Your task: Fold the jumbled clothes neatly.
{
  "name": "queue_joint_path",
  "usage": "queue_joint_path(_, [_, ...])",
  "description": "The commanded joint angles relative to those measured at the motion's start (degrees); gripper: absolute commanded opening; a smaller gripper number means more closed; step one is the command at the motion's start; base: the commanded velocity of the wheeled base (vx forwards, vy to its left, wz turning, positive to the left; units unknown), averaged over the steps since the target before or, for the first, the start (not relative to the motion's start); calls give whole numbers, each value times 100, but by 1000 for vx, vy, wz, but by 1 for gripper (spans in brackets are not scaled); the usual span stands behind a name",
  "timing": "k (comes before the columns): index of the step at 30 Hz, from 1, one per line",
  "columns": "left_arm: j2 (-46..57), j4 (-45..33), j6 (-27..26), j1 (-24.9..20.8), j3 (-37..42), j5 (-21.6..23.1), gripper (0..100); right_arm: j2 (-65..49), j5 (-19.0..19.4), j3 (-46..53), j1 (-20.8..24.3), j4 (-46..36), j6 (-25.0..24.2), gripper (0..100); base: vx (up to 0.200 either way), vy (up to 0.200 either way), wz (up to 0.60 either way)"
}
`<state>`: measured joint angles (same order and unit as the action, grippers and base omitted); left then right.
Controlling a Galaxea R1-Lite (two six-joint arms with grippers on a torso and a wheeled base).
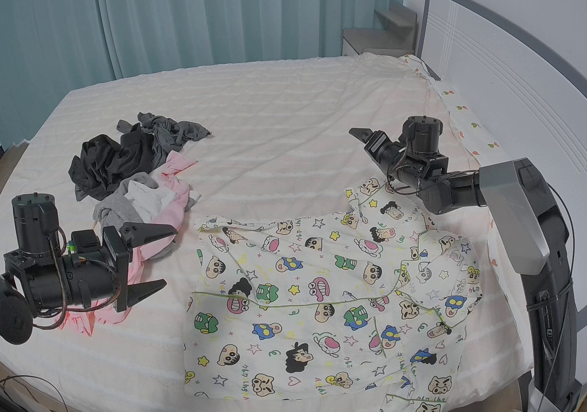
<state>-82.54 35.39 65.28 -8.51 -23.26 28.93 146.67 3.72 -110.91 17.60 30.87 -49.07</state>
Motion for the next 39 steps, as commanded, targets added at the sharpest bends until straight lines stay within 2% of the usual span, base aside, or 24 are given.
queue_joint_path(1, [-16, 3, 2, 7, 6, 8, 100, 117, -161, -54, -29, -10, 2, 100, 0, 0, 0])
queue_joint_path(4, [-16, 3, 2, 7, 6, 8, 100, -112, -231, 280, -99, -2, 2, 100, 0, 0, 0])
queue_joint_path(9, [10, 3, 11, -2, 32, 16, 100, -1448, -196, 2188, -231, 69, 46, 100, 0, 0, 0])
queue_joint_path(13, [-7, 3, 29, -28, 41, 16, 100, -2634, -152, 4104, -301, 288, 310, 100, 0, 0, 0])
queue_joint_path(18, [-87, 3, 46, -54, 41, 34, 100, -3874, 323, 6213, -635, 991, 486, 100, -120, 0, 0])
queue_joint_path(19, [-104, -6, 55, -98, 41, 34, 100, -4234, 533, 6837, -811, 1202, 556, 100, -200, 0, 0])
queue_joint_path(23, [-113, -15, 55, -186, 41, 25, 100, -4875, 999, 8129, -1365, 1554, 1083, 100, -200, 0, 0])
queue_joint_path(27, [-157, -23, 55, -195, 50, 25, 100, -5253, 1316, 9052, -1831, 1703, 1523, 100, -200, 0, 0])
queue_joint_path(32, [-192, -32, 46, -195, 50, 25, 100, -5482, 1588, 9676, -2209, 1739, 1848, 100, -200, 0, 0])
queue_joint_path(39, [-192, -15, 2, -195, 102, 25, 100, -5280, 1922, 10221, -2499, 1739, 2217, 100, -200, 0, 0])
